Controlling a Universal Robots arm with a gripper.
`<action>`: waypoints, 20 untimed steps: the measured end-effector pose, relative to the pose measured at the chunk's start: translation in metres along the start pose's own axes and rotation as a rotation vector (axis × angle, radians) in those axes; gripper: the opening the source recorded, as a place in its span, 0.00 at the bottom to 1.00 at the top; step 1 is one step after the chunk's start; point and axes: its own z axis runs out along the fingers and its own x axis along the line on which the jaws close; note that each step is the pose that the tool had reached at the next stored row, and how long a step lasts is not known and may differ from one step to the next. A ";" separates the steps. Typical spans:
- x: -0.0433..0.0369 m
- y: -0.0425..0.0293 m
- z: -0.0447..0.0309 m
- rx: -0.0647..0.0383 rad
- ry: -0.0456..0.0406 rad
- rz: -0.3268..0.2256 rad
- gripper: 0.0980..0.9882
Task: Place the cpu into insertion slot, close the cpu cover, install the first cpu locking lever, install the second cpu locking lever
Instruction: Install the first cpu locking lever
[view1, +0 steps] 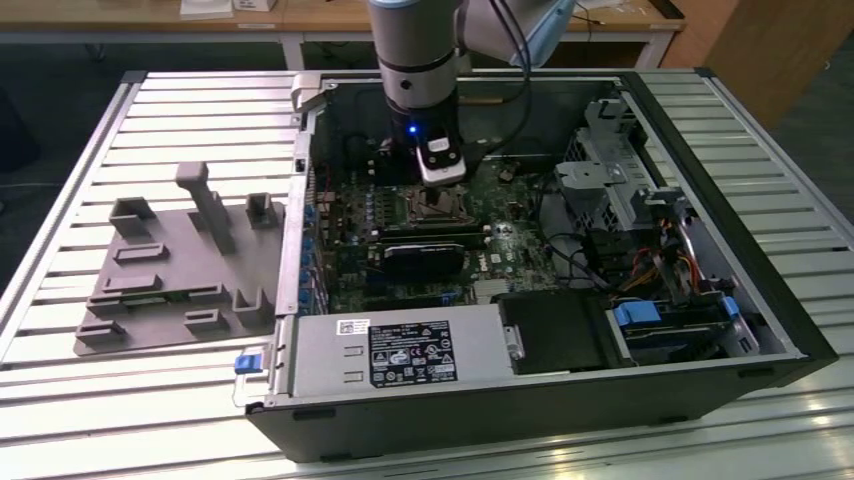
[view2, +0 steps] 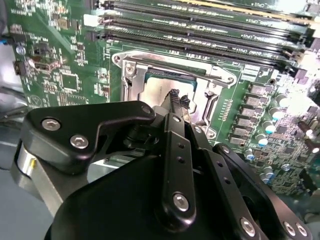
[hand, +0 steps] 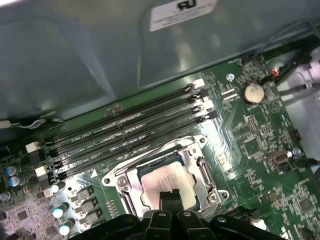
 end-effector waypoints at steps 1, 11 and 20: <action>-0.0001 0.0000 0.0001 -0.001 0.0014 -0.013 0.00; -0.0020 0.0007 0.0028 -0.013 0.0125 -0.123 0.00; -0.0037 0.0020 -0.0083 -0.014 0.0137 -0.139 0.00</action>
